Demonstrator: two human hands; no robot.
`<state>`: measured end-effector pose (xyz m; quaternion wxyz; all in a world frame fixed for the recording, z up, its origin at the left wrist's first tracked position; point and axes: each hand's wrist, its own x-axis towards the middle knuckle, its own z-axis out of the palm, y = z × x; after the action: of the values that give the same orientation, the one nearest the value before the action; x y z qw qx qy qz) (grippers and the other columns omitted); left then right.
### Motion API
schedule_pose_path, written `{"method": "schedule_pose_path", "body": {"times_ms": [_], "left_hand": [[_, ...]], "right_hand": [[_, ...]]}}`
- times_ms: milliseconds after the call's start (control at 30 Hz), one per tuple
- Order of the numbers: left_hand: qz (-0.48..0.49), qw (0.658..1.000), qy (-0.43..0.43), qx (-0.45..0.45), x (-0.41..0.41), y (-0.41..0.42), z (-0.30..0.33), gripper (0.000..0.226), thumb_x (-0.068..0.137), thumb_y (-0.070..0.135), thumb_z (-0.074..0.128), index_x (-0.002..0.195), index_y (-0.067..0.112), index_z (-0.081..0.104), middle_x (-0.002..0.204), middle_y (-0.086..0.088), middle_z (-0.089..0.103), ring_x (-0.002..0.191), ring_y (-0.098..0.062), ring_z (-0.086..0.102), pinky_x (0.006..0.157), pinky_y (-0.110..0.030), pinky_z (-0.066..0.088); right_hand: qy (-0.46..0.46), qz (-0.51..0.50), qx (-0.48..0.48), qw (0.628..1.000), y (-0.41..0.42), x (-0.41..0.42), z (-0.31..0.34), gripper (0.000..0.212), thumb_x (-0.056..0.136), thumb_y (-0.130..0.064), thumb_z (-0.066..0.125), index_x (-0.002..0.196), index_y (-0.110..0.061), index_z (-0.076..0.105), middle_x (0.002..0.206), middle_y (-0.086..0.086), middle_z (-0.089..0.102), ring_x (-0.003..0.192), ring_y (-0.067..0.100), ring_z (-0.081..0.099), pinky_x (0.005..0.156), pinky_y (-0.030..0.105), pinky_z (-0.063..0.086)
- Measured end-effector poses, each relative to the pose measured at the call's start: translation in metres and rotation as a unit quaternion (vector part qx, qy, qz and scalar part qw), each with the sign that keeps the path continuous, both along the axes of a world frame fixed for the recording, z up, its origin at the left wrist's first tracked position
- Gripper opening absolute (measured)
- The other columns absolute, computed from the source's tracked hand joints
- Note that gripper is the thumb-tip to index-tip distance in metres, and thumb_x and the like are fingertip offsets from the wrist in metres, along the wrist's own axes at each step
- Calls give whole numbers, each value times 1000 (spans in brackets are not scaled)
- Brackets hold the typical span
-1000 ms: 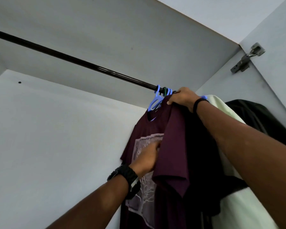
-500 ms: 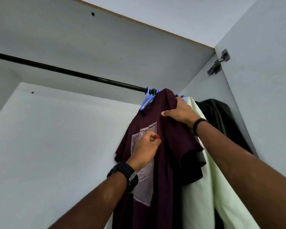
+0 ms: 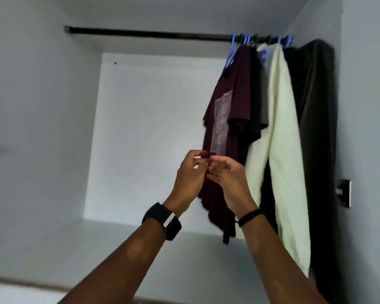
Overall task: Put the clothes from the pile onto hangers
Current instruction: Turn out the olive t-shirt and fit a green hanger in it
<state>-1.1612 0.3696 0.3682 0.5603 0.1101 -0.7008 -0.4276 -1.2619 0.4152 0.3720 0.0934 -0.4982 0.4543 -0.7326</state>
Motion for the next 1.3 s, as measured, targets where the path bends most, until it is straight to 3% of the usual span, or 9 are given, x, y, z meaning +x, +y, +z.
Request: {"method": "schedule_pose_path", "body": {"times_ms": [233,400,600,733,833,967,1100,1200,1300], "left_hand": [[111,982,31,152,143,60,-142,29,94,0,47,109,23,57,111,-4,65,100,-16,66,83,-33,54],[221,940,40,258,273,113,-248,35,93,-10,41,109,18,56,118,-10,61,96,-18,68,80,-32,54],[395,818,55,415,434,221,-358,35,92,-9,42,112,16,56,115,-8,62,97,-21,67,73,-26,56],[479,728,74,484,517,301,-416,38,91,-12,39,103,21,55,104,-7,64,78,-14,66,65,-24,52],[532,671,59,513,565,352,-447,39,90,-11,41,99,25,54,97,0,64,77,-12,64,65,-24,51],[564,625,13,539,619,408,-484,33,90,-6,46,108,21,53,102,-5,62,81,-15,62,76,-36,51],[592,573,-21,566,654,460,-526,34,91,0,49,119,18,50,104,-2,59,86,-14,59,81,-36,52],[617,540,-40,571,671,495,-566,36,92,2,50,124,18,49,110,-2,55,83,-14,58,75,-31,50],[648,502,-69,568,690,532,-612,39,91,0,50,125,18,48,112,-4,54,82,-14,56,65,-17,45]], "right_hand": [[-69,191,107,973,32,126,-140,29,82,11,60,98,-11,67,92,7,67,86,13,66,88,33,53],[-100,315,223,917,55,249,-242,26,83,10,61,96,-10,69,95,8,69,92,17,66,78,24,54],[-52,462,403,789,118,421,-353,27,85,8,59,94,-15,68,96,9,68,96,21,66,83,31,55],[2,515,492,702,177,519,-412,28,87,7,58,93,-19,66,91,4,67,92,16,66,78,27,57],[41,542,534,648,217,569,-449,28,87,7,58,96,-19,64,91,5,66,91,17,65,75,27,57],[79,558,568,599,263,618,-493,26,87,6,59,95,-19,64,90,4,66,89,17,65,74,27,57],[115,582,584,553,308,662,-539,23,88,1,59,95,-20,65,89,3,67,89,16,66,70,24,55],[142,612,563,538,335,693,-582,23,89,0,58,95,-21,65,88,4,68,88,16,65,69,26,55],[160,647,534,520,364,725,-630,23,88,0,57,95,-21,63,89,6,66,84,14,63,72,29,54]]}}
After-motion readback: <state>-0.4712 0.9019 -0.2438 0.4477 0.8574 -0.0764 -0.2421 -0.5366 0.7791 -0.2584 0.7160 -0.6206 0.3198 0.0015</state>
